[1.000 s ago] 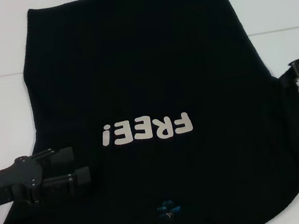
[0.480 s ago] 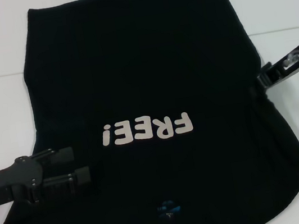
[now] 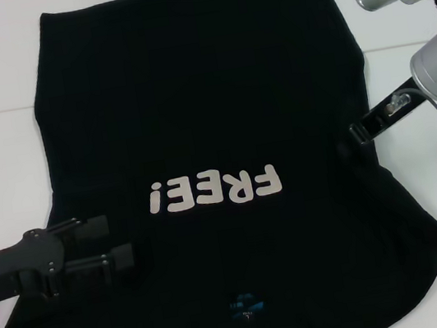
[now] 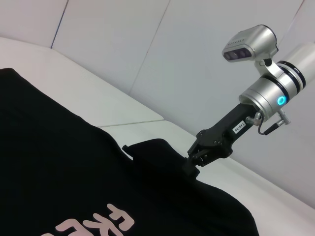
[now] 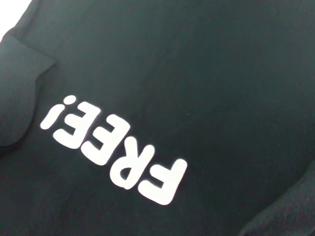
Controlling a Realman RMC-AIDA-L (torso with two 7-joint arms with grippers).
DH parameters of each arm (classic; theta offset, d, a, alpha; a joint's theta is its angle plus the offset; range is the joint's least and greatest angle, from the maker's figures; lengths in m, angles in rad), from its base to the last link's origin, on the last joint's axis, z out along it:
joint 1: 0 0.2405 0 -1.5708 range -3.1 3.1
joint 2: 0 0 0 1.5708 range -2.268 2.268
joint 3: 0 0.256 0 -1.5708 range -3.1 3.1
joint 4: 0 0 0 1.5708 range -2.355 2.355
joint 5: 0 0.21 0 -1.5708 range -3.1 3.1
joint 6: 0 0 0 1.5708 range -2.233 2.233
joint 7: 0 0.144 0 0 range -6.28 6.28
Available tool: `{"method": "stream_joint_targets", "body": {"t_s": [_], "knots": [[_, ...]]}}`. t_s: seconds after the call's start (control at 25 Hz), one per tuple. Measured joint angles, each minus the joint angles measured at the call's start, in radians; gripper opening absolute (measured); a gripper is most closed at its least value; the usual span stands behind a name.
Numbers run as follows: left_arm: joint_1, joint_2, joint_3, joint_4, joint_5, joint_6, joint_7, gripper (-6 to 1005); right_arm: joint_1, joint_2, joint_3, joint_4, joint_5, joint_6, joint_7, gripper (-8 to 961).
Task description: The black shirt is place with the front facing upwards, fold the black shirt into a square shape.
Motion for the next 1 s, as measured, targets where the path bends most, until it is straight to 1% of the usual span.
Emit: {"method": "stream_joint_targets", "body": {"t_s": [0.32, 0.4, 0.48, 0.56, 0.72, 0.88, 0.92, 1.0], "knots": [[0.000, 0.000, 0.000, 0.001, -0.002, -0.003, 0.000, 909, 0.008, 0.014, -0.003, 0.000, 0.016, -0.001, -0.015, 34], [0.002, 0.000, 0.000, 0.001, -0.005, -0.003, 0.000, 909, 0.007, 0.014, 0.000, 0.000, 0.041, -0.006, -0.026, 34], [0.004, 0.000, -0.001, 0.000, -0.008, -0.003, 0.000, 909, 0.000, 0.008, 0.004, 0.000, 0.086, -0.009, -0.031, 34], [0.006, -0.001, -0.003, 0.000, -0.008, -0.003, 0.000, 909, -0.013, 0.000, 0.009, 0.001, 0.133, -0.013, -0.039, 83], [0.008, -0.003, -0.006, -0.004, -0.010, -0.010, -0.016, 909, -0.072, -0.023, 0.056, 0.011, 0.263, -0.019, -0.101, 180], [0.006, -0.002, -0.026, -0.007, -0.011, -0.012, -0.121, 909, -0.153, -0.040, 0.130, 0.027, 0.382, -0.023, -0.208, 375], [0.003, 0.001, -0.029, -0.007, -0.011, -0.009, -0.162, 909, -0.180, -0.049, 0.151, 0.046, 0.420, -0.030, -0.263, 424], [-0.003, 0.017, -0.033, -0.004, -0.008, 0.000, -0.269, 909, -0.222, -0.061, 0.179, 0.082, 0.484, -0.058, -0.376, 504]]}}
